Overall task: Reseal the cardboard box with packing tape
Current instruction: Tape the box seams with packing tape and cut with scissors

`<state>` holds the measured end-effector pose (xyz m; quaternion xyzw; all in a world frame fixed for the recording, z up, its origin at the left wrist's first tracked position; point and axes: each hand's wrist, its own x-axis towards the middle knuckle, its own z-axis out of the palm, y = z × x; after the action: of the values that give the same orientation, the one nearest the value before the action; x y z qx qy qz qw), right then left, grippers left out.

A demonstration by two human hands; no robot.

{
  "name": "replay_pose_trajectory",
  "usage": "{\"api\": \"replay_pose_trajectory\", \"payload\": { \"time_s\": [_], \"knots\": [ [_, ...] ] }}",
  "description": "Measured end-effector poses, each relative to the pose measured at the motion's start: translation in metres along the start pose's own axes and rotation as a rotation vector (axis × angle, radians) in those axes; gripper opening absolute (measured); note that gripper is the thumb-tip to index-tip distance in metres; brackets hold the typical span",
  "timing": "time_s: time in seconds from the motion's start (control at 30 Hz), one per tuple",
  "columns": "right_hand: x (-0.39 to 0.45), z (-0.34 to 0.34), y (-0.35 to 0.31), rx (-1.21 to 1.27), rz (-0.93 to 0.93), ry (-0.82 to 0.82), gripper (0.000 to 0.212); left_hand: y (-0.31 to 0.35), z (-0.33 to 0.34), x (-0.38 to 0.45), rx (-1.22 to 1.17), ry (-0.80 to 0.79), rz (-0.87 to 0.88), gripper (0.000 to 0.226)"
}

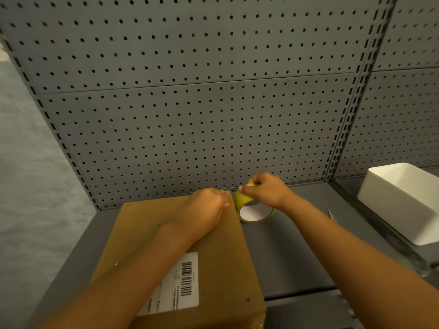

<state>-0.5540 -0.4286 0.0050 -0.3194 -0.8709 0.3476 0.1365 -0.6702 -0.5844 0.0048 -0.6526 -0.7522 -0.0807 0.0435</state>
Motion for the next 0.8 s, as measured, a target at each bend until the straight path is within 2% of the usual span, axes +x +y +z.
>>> {"api": "replay_pose_trajectory", "payload": {
  "time_s": [0.17,0.23,0.47,0.67,0.8],
  "knots": [
    [0.000,0.002,0.000,-0.013,0.003,0.015,0.037,-0.005,-0.005,-0.015,-0.131,0.184,0.030,0.032],
    [0.000,0.002,0.001,-0.010,0.005,0.017,0.036,-0.002,-0.006,-0.013,-0.116,0.170,0.018,0.029],
    [-0.002,0.002,0.004,0.008,-0.030,0.007,0.036,-0.002,-0.004,-0.015,-0.195,0.064,-0.021,0.040],
    [-0.010,0.005,0.027,0.263,0.021,-0.007,0.074,-0.001,-0.002,-0.019,-0.209,0.018,-0.053,0.043],
    [-0.011,0.008,0.033,0.363,0.031,0.000,0.066,-0.004,0.001,-0.018,-0.200,0.006,-0.046,0.044]
  ]
}}
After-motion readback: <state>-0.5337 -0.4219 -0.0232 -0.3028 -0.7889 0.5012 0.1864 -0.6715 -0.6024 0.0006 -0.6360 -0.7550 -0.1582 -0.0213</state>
